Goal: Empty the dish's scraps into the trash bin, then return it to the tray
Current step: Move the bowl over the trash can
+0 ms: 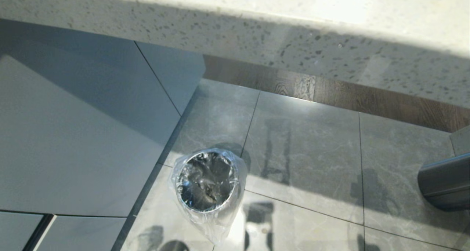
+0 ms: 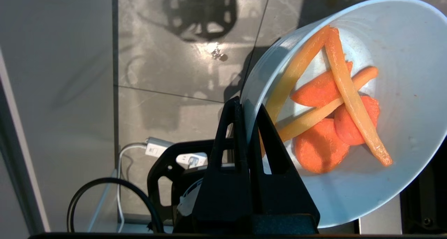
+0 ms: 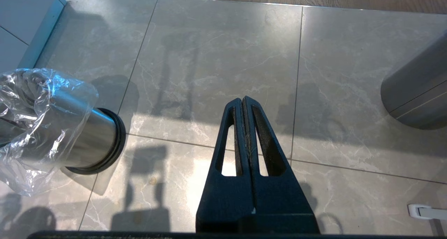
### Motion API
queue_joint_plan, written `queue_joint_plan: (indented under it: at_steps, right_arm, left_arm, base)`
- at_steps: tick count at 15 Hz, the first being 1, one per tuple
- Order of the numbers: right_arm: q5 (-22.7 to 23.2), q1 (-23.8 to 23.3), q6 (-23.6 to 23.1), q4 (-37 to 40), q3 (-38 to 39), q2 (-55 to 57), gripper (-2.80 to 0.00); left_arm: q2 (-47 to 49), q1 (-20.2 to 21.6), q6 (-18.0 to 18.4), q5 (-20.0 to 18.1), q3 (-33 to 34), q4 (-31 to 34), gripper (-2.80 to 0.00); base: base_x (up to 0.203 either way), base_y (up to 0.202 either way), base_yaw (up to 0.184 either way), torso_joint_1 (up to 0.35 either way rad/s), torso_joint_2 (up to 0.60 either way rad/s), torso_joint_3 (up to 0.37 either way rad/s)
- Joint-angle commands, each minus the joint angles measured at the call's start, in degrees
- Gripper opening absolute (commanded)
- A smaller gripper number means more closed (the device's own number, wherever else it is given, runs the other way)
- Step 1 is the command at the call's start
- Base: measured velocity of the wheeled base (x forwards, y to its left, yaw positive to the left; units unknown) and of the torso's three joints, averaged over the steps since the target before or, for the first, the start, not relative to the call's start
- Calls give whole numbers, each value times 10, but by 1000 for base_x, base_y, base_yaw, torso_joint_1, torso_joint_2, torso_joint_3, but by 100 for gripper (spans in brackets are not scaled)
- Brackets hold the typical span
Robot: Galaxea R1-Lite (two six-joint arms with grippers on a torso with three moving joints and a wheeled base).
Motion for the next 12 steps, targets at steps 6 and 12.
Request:
queue_joint_plan:
  at_steps: [6,12]
  right_arm:
    - [0,0,0,0,0,0,-280]
    - [0,0,0,0,0,0,-280]
  left_arm:
    - [54,-2,0,-28,0,-55,-280]
    - [120,-14,2,-28,-7,-139,-280]
  base:
    - [0,0,0,0,0,0]
    - [0,0,0,0,0,0]
